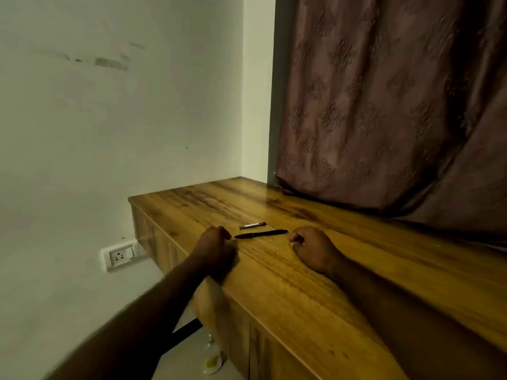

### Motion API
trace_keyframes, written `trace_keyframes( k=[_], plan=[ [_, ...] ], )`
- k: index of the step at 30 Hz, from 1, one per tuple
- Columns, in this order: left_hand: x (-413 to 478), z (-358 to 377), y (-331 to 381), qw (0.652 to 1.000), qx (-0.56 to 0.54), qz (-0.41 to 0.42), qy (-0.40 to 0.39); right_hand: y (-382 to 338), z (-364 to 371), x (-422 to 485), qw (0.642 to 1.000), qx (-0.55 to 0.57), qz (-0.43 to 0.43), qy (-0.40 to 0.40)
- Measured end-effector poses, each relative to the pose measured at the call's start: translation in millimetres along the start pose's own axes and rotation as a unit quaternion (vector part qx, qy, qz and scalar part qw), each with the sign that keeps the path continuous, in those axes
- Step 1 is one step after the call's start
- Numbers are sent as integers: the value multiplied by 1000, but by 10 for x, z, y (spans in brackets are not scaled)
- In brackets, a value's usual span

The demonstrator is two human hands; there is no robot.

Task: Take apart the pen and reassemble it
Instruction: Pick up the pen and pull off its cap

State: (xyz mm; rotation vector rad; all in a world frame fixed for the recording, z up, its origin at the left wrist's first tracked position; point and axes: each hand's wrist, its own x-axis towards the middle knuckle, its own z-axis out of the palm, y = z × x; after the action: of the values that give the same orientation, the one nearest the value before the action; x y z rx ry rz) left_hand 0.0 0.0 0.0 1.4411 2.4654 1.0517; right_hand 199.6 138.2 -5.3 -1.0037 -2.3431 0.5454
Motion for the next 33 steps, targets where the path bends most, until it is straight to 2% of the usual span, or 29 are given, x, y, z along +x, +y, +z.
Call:
trace_keyframes(
  k=[4,6,13,17,19,20,22,24,25,28,33],
  plan=[
    [156,-68,-114,998,-51,-44,-2,71,27,221,999,17,36,18],
    [206,-72,-113,998,-54,-31,-21,102,53,301,998,17,51,15],
    [348,-52,-8,997,16,34,-72,64,75,455,994,-88,53,-32],
    [377,116,70,987,130,87,-28,70,92,428,993,-112,28,-20],
    [358,135,49,988,116,99,-11,93,94,428,998,-52,19,4],
    [348,129,16,993,66,98,-10,108,91,436,1000,12,17,15],
    [316,111,-36,991,-121,55,-32,86,57,423,985,166,31,32],
    [264,112,-39,950,-306,-4,-68,52,13,395,957,283,54,40],
    [243,121,-35,931,-356,-15,-82,19,-9,368,943,323,67,40],
    [216,115,-26,915,-391,-1,-104,-77,-12,337,907,408,97,39],
    [232,19,-48,919,-379,47,-99,-206,66,361,873,469,118,59]
  ],
)
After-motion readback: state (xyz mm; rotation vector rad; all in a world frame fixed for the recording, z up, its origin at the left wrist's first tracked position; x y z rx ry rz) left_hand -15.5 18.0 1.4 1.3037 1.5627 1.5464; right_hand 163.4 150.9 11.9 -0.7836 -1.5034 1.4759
